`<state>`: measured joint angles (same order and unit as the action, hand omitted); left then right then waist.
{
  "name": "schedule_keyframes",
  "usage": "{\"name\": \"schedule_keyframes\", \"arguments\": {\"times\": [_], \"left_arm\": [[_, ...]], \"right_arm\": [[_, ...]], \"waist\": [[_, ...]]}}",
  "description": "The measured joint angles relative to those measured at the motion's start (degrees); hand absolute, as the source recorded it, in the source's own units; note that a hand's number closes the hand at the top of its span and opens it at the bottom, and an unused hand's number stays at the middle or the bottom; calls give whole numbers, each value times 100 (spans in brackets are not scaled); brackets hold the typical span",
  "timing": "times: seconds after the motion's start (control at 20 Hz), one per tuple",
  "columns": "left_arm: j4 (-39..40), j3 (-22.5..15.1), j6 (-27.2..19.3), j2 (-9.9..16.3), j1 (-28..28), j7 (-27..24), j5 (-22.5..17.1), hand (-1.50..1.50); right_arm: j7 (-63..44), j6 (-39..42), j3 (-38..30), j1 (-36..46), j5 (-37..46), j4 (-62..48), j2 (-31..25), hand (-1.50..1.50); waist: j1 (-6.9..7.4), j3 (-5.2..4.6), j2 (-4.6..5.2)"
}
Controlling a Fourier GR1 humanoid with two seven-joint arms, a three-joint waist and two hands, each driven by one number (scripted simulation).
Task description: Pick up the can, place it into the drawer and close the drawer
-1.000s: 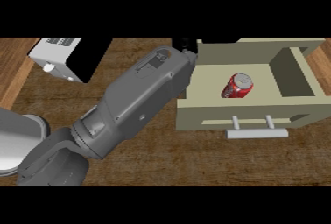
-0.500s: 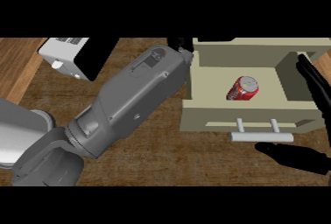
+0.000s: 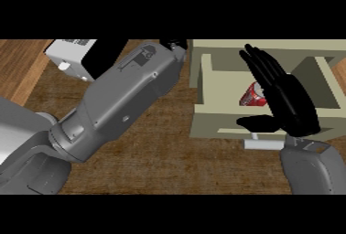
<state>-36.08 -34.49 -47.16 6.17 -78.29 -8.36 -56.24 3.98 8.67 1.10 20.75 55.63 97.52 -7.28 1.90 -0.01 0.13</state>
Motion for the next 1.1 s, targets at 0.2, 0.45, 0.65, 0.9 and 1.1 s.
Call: {"name": "schedule_keyframes", "arguments": {"times": [0.2, 0.45, 0.65, 0.9, 1.1], "left_arm": [[-276, -27, -39, 251, 154, 183, 129, -150], [-688, -29, -37, 662, 352, 479, 274, -150], [-1079, -29, -106, 865, 608, 622, 395, -150], [-1452, 37, -98, 1165, 789, 850, 514, -150], [-1755, 51, -107, 1330, 928, 970, 614, -150]], "right_arm": [[134, -398, 88, 432, 515, -1018, -117, -150], [194, -1110, 33, 994, 967, -2414, -36, -150], [246, -1766, -70, 1430, 1273, -3515, 14, -150], [280, -2566, -212, 1994, 1653, -4622, -18, -150], [358, -3113, -408, 2407, 1759, -5383, -67, -150]], "waist": [[18, 1, -4], [45, 3, -2], [61, -9, -10], [65, -63, -52], [108, -83, -57]]}}
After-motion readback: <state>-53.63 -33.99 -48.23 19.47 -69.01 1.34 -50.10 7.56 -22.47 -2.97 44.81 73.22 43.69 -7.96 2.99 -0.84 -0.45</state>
